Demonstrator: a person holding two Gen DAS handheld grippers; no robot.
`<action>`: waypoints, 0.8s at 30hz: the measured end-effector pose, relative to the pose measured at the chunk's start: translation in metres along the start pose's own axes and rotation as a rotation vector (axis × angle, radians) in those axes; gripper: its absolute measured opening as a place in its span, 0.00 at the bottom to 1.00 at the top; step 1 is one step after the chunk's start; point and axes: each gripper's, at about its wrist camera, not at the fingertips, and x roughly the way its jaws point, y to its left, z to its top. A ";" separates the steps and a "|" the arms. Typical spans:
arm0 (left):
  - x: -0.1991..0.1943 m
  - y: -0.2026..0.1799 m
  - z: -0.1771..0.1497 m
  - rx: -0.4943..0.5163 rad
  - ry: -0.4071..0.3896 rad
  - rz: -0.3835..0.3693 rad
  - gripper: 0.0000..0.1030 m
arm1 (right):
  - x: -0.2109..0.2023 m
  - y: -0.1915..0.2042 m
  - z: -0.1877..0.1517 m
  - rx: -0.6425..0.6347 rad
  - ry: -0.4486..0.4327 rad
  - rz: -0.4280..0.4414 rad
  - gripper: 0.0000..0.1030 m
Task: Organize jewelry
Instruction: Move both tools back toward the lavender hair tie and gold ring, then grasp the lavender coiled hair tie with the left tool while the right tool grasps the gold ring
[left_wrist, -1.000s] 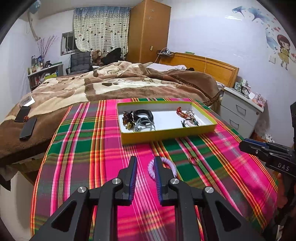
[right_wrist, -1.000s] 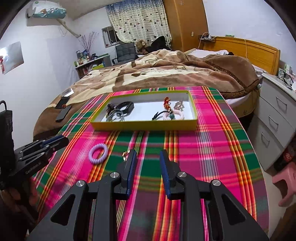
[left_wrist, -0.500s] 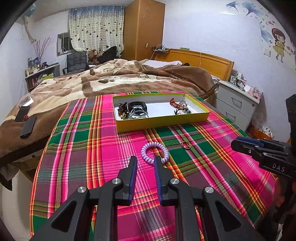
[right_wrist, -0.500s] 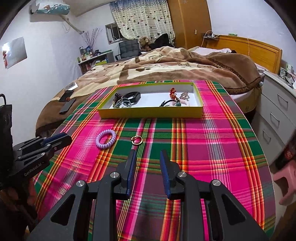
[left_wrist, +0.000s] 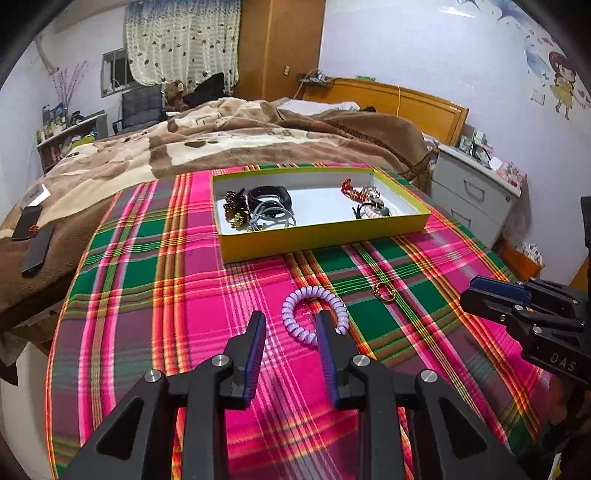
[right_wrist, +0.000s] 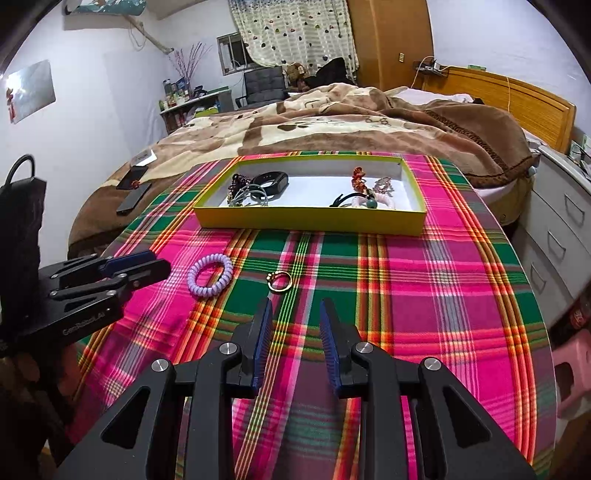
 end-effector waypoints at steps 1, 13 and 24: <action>0.005 -0.001 0.001 0.007 0.011 0.000 0.27 | 0.002 0.000 0.001 -0.003 0.004 0.001 0.26; 0.045 -0.003 0.006 0.006 0.123 -0.001 0.27 | 0.034 0.001 0.010 -0.043 0.067 0.014 0.34; 0.046 0.002 0.008 -0.003 0.125 0.011 0.09 | 0.068 0.015 0.016 -0.127 0.143 0.011 0.34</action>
